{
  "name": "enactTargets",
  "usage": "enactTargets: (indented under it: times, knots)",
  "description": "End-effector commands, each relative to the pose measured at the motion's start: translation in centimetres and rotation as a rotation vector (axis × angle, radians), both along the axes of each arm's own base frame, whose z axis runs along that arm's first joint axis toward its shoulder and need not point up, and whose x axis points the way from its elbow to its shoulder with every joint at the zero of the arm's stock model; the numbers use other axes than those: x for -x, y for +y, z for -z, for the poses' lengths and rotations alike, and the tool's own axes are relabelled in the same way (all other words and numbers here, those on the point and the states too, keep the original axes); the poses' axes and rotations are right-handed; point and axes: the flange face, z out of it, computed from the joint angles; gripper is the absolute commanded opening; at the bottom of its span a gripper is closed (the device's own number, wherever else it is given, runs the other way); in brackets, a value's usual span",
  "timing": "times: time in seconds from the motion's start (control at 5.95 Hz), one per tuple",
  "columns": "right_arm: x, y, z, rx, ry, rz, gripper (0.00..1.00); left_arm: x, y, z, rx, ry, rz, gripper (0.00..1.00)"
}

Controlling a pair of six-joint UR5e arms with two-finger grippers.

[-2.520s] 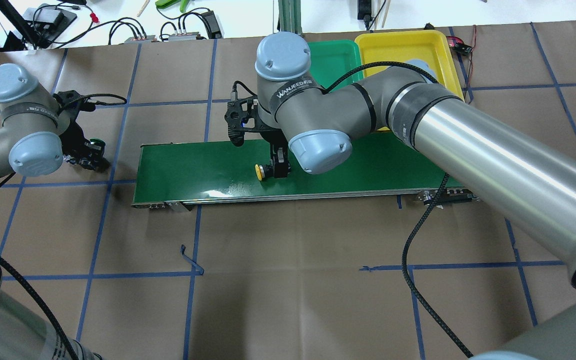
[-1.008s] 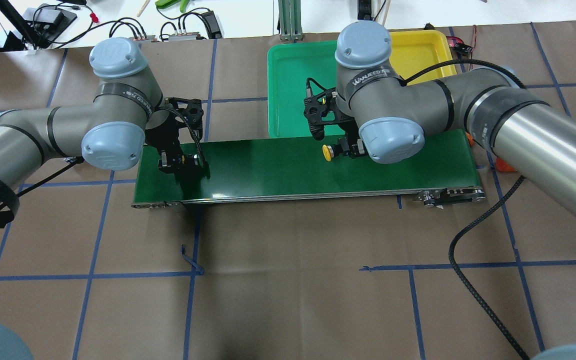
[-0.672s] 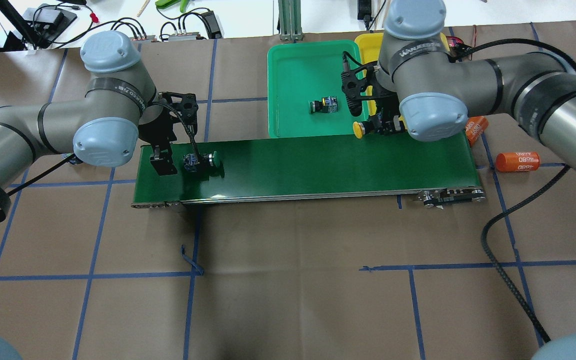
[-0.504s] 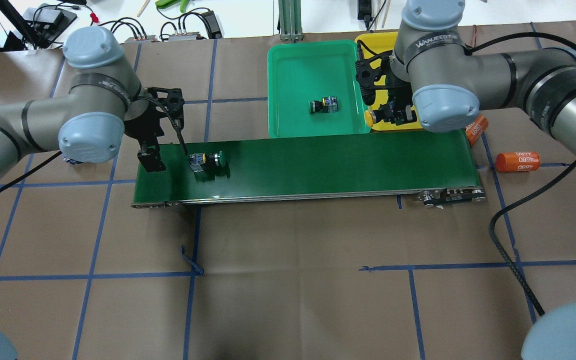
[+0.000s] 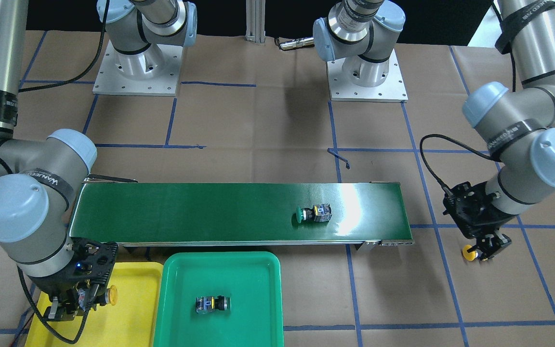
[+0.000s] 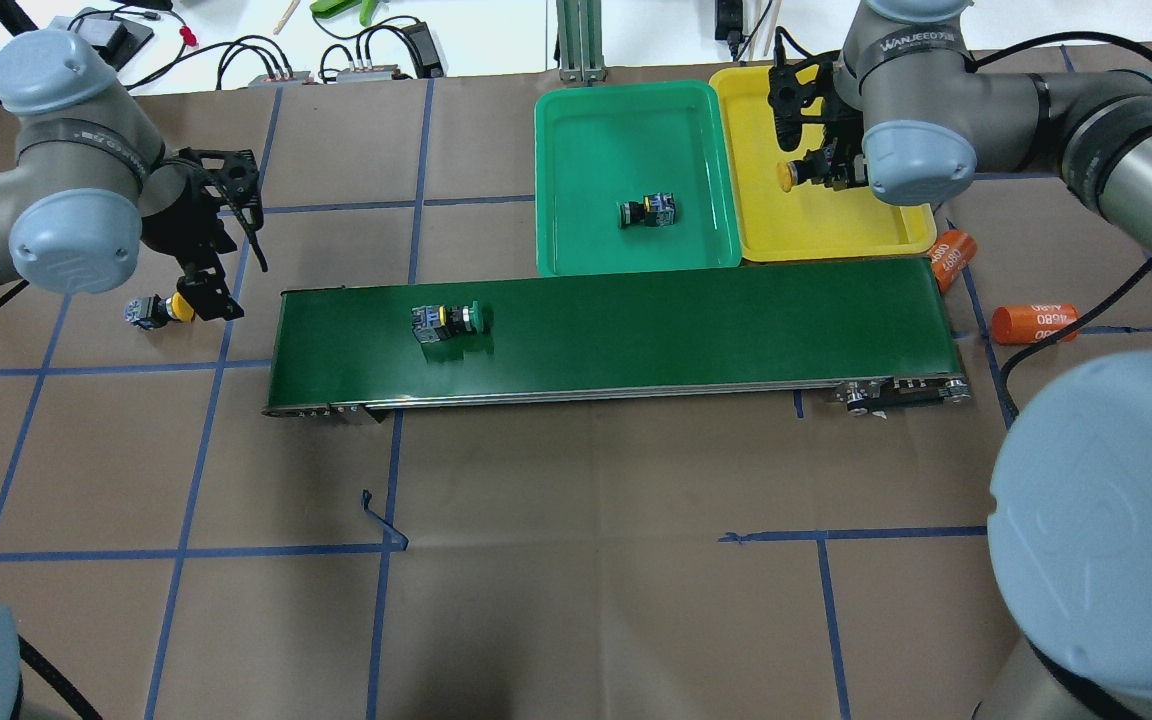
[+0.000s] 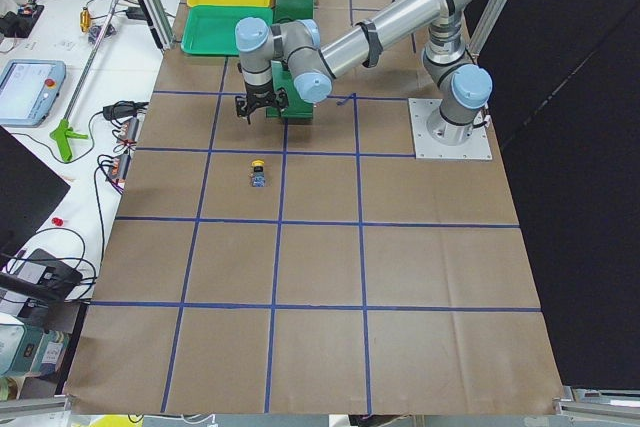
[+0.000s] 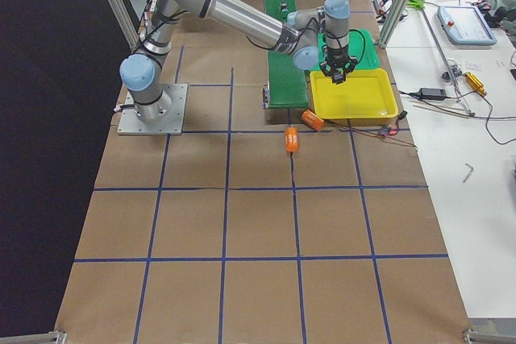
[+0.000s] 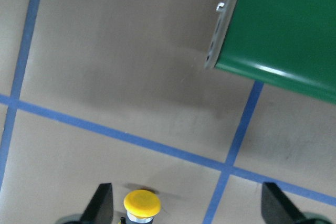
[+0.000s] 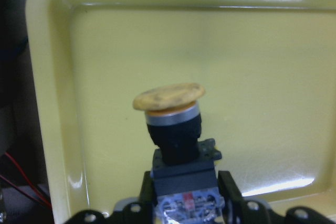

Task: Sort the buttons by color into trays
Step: 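Carry the yellow button into the yellow tray and open the right gripper, then grasp a yellow button with the left gripper while the right gripper reaches over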

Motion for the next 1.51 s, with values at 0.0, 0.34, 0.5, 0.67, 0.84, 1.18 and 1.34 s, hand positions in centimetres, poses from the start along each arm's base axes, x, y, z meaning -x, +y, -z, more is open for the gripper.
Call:
enactTargets:
  times: [0.0,0.34,0.5,0.67,0.84,1.18,1.34]
  knots:
    - [0.8,0.1,0.2,-0.044,-0.011,0.025,1.00,-4.7,-2.1,2.9,-0.003,0.046,0.056,0.98]
    - [-3.2,4.9,-7.3,-0.116,-0.034,0.064,1.00,-11.2,-1.2,8.8,-0.054,0.079,0.104,0.98]
    - [-9.0,9.3,-10.7,-0.127,-0.035,0.018,1.00,-11.1,-1.0,9.5,-0.066,0.087,0.104,0.98]
    - [-14.0,13.1,-12.2,-0.111,-0.048,0.029,1.00,-11.1,-1.0,10.5,-0.061,0.086,0.105,0.95]
    - [-17.3,15.3,-12.1,-0.116,-0.050,0.004,1.00,-10.9,-1.2,10.7,-0.059,0.083,0.128,0.48]
    - [-23.0,17.3,-10.1,-0.174,-0.142,0.010,1.00,-10.3,-1.4,9.5,-0.042,0.073,0.130,0.00]
    - [-24.6,17.9,-7.9,-0.229,-0.170,-0.008,1.00,-8.5,-1.6,7.2,-0.024,0.068,0.149,0.00]
